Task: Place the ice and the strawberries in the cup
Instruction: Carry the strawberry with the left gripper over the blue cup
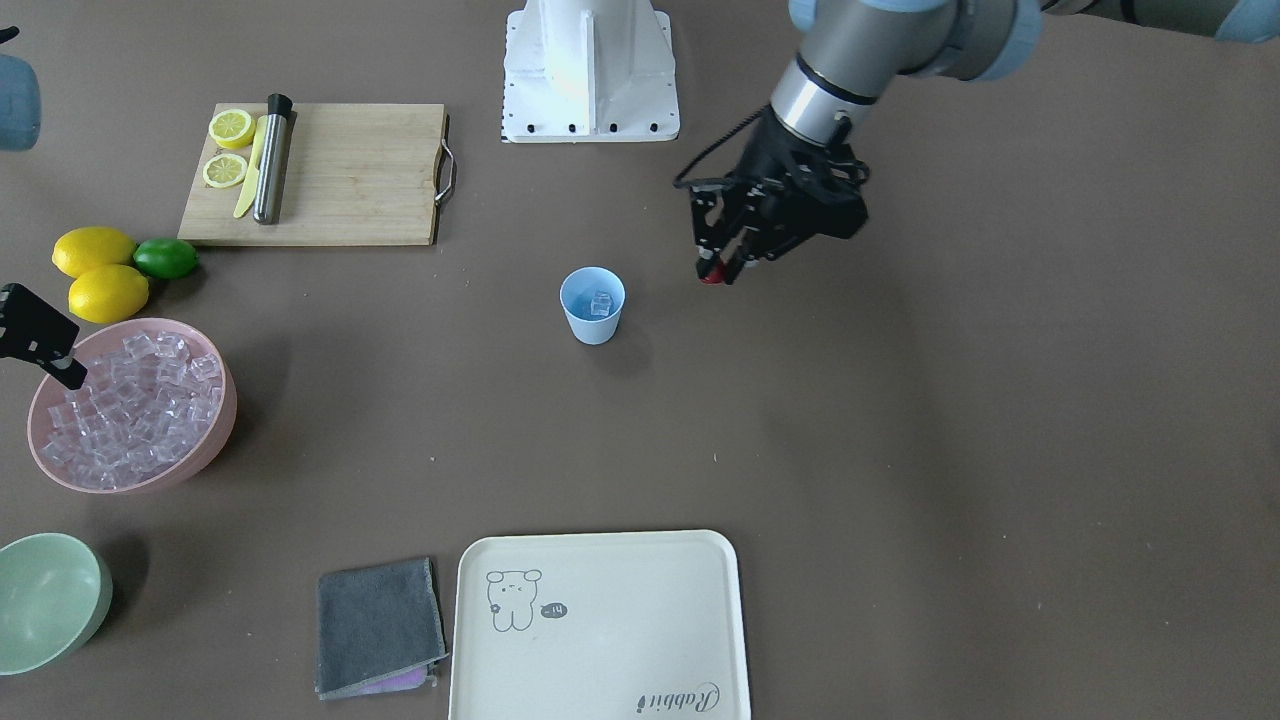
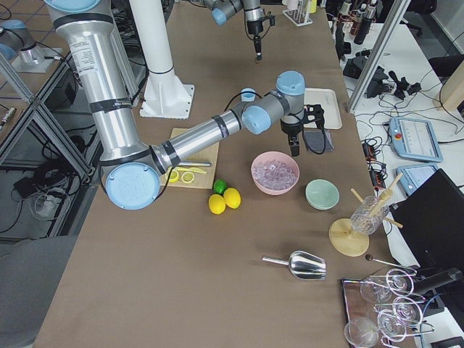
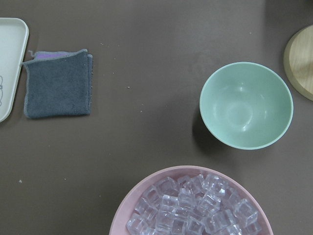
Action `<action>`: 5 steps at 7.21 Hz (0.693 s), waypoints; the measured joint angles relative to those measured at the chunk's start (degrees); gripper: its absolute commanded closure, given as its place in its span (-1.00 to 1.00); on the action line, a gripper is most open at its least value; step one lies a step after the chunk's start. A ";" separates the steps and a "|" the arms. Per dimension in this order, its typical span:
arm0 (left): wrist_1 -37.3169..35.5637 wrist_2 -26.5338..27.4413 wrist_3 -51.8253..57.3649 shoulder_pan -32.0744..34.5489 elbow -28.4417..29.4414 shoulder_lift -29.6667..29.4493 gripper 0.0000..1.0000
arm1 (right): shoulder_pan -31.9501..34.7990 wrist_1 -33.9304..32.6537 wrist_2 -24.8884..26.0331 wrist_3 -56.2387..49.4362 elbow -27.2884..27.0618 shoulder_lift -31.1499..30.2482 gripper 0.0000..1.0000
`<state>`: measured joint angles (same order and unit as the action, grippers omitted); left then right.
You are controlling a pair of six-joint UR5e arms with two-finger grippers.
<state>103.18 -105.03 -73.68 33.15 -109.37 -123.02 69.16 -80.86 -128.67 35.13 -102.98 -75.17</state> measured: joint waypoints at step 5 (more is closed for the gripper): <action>0.56 13.26 -3.63 -10.71 6.81 -6.82 1.00 | -0.22 0.00 0.02 0.02 -0.46 -0.10 -0.99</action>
<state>103.74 -91.77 -77.30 22.44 -102.56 -129.84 68.94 -80.86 -128.65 35.15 -103.44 -75.28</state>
